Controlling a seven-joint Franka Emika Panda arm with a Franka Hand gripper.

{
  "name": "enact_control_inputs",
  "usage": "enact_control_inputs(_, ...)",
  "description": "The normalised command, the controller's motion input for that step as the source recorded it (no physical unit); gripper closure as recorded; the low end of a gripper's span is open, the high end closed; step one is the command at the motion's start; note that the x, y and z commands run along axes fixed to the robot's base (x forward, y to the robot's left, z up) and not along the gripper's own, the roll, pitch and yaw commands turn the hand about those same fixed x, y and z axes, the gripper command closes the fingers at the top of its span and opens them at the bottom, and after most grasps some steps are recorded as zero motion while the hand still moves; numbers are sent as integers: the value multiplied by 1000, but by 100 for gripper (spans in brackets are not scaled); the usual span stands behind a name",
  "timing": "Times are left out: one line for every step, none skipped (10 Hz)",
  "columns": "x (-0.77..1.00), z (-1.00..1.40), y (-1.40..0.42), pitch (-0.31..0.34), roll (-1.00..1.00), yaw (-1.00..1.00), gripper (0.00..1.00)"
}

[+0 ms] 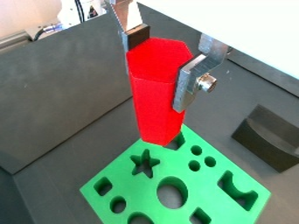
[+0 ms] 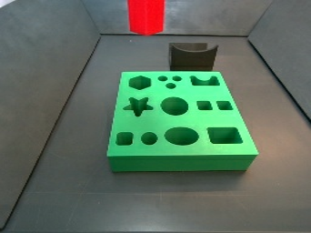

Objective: Insert the hexagon object.

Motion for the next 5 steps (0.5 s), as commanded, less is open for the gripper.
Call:
enact_control_inputs(-106, -960, 351, 0, -236, -6, 100)
enact_control_inputs(-60, -863, 343, 0, -279, 0, 100)
enact_control_inputs(-29, -914, 391, 0, -256, 0, 100)
enact_control_inputs(43, -934, 357, 26, -181, 0, 100)
enact_control_inputs(74, -606, 77, 73, 0, 0, 100)
